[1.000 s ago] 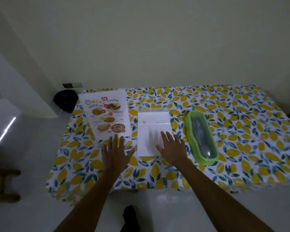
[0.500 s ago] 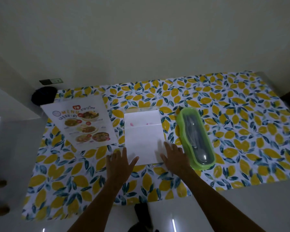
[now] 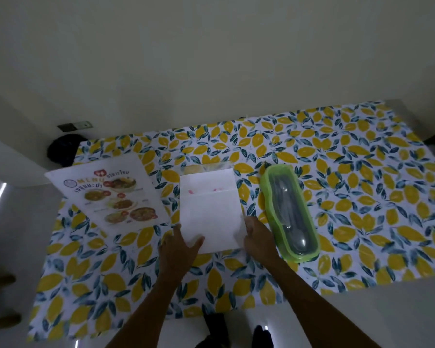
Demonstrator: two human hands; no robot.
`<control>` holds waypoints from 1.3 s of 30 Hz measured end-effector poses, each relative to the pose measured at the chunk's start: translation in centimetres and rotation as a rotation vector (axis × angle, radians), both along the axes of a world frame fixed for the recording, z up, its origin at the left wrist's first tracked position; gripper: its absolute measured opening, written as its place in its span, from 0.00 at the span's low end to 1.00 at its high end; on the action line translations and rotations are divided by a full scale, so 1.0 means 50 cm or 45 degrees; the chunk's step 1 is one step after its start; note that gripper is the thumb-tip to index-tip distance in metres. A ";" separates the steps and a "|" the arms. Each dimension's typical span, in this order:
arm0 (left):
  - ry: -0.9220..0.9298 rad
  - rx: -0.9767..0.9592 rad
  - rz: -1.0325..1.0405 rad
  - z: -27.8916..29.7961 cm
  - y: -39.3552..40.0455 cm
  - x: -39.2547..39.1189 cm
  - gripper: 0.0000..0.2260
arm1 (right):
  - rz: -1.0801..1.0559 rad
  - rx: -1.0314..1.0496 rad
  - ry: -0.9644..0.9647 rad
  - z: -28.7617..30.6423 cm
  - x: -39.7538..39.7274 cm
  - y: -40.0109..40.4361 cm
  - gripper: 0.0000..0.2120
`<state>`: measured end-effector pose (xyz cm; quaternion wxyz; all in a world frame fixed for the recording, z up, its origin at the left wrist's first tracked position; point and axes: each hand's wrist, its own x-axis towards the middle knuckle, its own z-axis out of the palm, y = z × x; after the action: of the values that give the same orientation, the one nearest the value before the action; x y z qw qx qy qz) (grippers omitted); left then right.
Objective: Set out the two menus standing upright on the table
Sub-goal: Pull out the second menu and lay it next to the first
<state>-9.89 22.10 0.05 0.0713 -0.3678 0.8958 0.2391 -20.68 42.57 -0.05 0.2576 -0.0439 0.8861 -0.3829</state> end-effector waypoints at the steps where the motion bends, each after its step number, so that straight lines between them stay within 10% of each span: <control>1: 0.023 0.001 0.044 0.017 0.006 -0.001 0.41 | -0.015 -0.050 0.014 0.010 0.002 0.008 0.26; 19: 0.641 -0.236 0.172 0.260 0.062 -0.011 0.35 | 0.121 -0.376 0.661 0.204 -0.054 0.088 0.11; 27: 0.716 -0.294 0.075 0.269 -0.031 -0.110 0.18 | 0.130 -0.083 0.909 0.247 -0.188 0.005 0.12; 39: 0.474 -0.409 -0.108 0.208 -0.116 -0.214 0.21 | 0.392 0.599 0.878 0.212 -0.250 -0.064 0.18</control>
<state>-20.58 16.28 10.43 -0.1443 -0.2860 0.9347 0.1542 -33.16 39.37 10.54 0.0040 -0.2408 0.9663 -0.0910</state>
